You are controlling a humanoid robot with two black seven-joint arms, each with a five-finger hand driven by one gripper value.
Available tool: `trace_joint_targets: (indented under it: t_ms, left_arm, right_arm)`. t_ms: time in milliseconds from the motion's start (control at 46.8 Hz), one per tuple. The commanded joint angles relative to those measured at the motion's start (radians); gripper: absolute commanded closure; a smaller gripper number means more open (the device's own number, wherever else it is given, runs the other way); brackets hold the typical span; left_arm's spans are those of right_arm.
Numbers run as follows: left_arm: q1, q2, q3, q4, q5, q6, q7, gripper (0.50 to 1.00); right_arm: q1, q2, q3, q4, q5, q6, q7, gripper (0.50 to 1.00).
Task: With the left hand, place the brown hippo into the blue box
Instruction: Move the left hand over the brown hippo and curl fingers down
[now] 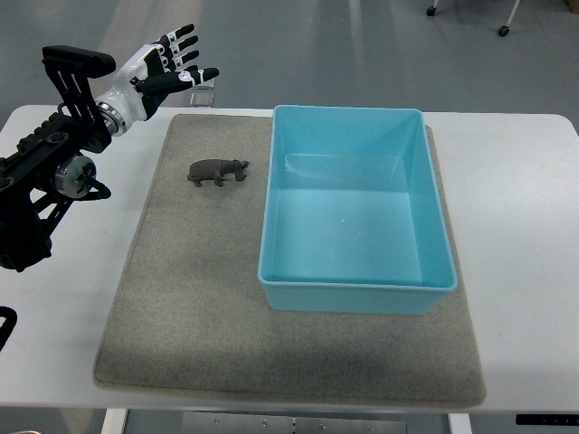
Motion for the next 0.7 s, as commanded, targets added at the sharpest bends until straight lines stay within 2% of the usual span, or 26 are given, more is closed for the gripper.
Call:
trace_joint_targets:
  t_ms: [0, 235, 513, 683]
  left_arm:
    - [-0.013, 0.014, 0.000, -0.003, 0.077, -0.001, -0.001, 0.504]
    - [-0.040, 0.047, 0.022, -0.016, 0.244, -0.021, 0.001, 0.506]
    - [-0.119, 0.120, 0.221, -0.037, 0.360, -0.045, 0.001, 0.508]
    - [-0.177, 0.165, 0.354, -0.049, 0.428, -0.119, 0.001, 0.508]
  right_arm:
    - [0.000, 0.000, 0.000, 0.000, 0.000, 0.000, 0.000, 0.564]
    - [0.000, 0.000, 0.000, 0.000, 0.000, 0.000, 0.000, 0.564]
    - [0.000, 0.000, 0.000, 0.000, -0.001, 0.000, 0.000, 0.564]
    - [0.000, 0.000, 0.000, 0.000, 0.000, 0.000, 0.000, 0.564]
